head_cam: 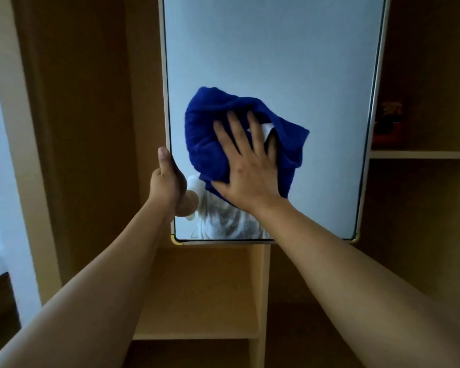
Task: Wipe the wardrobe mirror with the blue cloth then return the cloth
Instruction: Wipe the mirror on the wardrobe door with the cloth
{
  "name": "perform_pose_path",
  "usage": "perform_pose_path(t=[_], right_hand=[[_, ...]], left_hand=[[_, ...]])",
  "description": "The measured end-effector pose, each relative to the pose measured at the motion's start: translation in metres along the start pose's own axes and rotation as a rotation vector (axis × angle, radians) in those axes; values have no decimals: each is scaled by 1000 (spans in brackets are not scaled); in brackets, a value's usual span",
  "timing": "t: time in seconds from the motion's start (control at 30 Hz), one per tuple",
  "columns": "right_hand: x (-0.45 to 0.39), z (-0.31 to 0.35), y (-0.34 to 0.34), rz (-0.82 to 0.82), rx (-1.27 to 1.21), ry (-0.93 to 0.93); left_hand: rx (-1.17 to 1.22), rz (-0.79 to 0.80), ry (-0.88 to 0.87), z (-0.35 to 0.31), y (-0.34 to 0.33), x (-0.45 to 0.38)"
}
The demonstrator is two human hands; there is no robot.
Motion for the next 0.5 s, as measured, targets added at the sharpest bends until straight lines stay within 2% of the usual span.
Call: perform_pose_path(t=[0.1, 0.2, 0.37, 0.5], right_hand=[[6, 20, -10, 1, -28, 182], [35, 21, -16, 32, -8, 217], [77, 3, -17, 105, 14, 341], [92, -16, -16, 121, 25, 459]], left_hand=[[191, 126, 153, -1, 1, 3], [307, 199, 249, -3, 1, 9], [114, 96, 71, -2, 2, 1], [33, 83, 43, 1, 2, -1]])
Point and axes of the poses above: each hand's wrist, its own x-axis away from the middle knuckle, its own y-axis out of the back of the hand, z = x × y, the point moved 1 cm from there along -x, towards the middle knuckle, and after that the axes turned 6 degrees about -z, right-handed, at the moved point
